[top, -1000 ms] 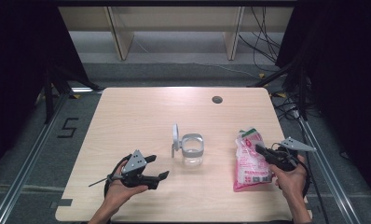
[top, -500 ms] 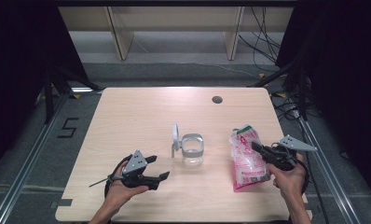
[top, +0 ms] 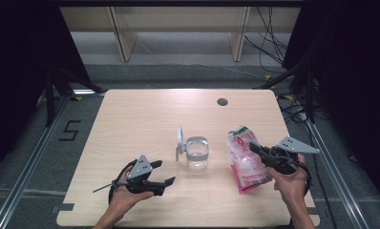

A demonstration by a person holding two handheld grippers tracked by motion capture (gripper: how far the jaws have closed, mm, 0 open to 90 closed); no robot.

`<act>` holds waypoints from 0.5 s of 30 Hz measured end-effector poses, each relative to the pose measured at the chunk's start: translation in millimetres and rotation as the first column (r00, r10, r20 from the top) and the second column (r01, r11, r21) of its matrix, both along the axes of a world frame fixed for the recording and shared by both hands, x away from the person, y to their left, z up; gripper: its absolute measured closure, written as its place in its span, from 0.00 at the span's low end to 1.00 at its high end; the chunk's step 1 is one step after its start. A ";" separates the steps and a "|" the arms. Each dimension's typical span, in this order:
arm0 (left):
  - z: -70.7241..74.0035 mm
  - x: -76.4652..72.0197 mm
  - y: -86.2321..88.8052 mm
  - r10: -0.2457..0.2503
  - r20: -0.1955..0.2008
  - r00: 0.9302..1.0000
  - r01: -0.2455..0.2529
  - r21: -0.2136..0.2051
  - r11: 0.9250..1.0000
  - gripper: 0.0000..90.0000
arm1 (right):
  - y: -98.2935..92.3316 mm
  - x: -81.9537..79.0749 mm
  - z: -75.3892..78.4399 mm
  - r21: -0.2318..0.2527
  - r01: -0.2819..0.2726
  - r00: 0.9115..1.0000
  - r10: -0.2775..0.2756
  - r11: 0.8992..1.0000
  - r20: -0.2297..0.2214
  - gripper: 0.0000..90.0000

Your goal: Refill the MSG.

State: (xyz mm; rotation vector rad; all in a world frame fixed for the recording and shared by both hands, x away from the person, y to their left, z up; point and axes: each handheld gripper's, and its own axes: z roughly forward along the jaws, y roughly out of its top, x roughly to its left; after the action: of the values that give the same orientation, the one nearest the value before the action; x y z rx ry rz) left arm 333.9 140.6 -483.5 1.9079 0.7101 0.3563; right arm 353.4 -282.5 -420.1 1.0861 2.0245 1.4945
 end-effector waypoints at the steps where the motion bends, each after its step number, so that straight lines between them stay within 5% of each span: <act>1: -0.4 -0.9 -1.0 0.003 -0.013 1.000 -0.003 -0.003 1.000 0.25 | 1.3 -0.4 2.1 -0.007 0.000 1.000 0.000 1.000 0.021 1.00; 2: -1.1 -1.2 -2.5 0.000 -0.012 1.000 0.000 -0.010 1.000 0.25 | 5.3 -0.4 5.3 -0.017 -0.010 0.998 0.011 1.000 0.066 1.00; 6: -2.8 -3.4 -7.3 -0.018 -0.030 0.999 0.018 -0.014 1.000 0.25 | 10.1 0.6 9.3 -0.025 -0.023 0.996 0.025 0.999 0.087 1.00; 15: -7.1 -6.8 -21.6 -0.048 -0.049 0.998 0.048 0.001 0.999 0.25 | 17.1 2.9 21.7 0.002 -0.035 0.997 0.035 0.999 0.071 1.00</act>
State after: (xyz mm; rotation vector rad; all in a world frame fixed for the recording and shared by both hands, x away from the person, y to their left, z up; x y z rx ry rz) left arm 327.1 119.1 -490.6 1.9377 0.6950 0.2808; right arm 356.3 -265.3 -398.4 0.9894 2.0027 1.5320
